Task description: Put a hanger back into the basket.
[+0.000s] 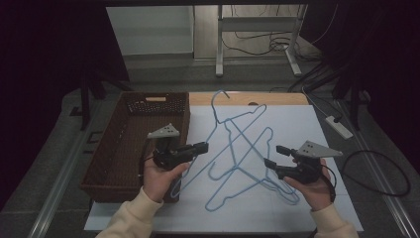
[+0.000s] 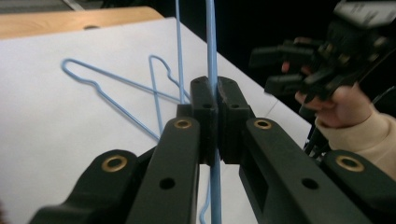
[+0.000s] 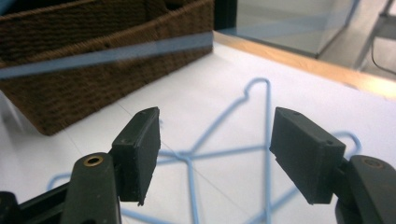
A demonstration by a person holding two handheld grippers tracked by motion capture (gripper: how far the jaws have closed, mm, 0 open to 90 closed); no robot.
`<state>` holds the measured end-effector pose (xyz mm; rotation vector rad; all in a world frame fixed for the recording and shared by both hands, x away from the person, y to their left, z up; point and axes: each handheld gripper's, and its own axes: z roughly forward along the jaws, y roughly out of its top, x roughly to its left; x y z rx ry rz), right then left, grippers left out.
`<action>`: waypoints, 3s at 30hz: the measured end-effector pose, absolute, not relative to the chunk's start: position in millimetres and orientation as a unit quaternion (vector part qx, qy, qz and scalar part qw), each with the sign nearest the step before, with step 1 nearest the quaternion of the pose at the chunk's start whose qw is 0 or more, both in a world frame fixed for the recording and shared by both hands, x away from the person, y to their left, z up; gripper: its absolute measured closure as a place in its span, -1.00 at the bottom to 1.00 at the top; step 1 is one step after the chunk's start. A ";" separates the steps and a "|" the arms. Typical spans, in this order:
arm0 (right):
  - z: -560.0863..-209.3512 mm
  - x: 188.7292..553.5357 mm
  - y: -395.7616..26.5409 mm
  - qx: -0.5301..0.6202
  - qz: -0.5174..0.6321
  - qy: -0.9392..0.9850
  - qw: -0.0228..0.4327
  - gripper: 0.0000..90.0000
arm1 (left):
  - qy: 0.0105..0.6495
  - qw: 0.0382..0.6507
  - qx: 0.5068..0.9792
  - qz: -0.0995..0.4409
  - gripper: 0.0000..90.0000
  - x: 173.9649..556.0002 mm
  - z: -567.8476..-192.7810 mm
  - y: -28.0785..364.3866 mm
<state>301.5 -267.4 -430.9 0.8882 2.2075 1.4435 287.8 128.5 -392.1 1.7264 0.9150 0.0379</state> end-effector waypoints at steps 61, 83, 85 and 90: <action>-478.2 301.8 -305.8 0.375 0.453 0.789 0.181 -0.28 | 0.460 0.473 0.741 0.125 0.94 305.4 -414.8 314.2; -480.9 303.9 -304.7 0.376 0.447 0.792 0.176 -0.28 | 0.487 0.417 0.761 0.100 0.94 329.8 -438.8 308.9; -480.9 303.9 -304.7 0.376 0.447 0.792 0.176 -0.28 | 0.485 0.417 0.763 0.100 0.94 329.7 -438.8 308.2; -480.9 303.7 -304.2 0.375 0.446 0.794 0.176 -0.28 | 0.485 0.406 0.768 0.101 0.94 330.9 -441.2 307.3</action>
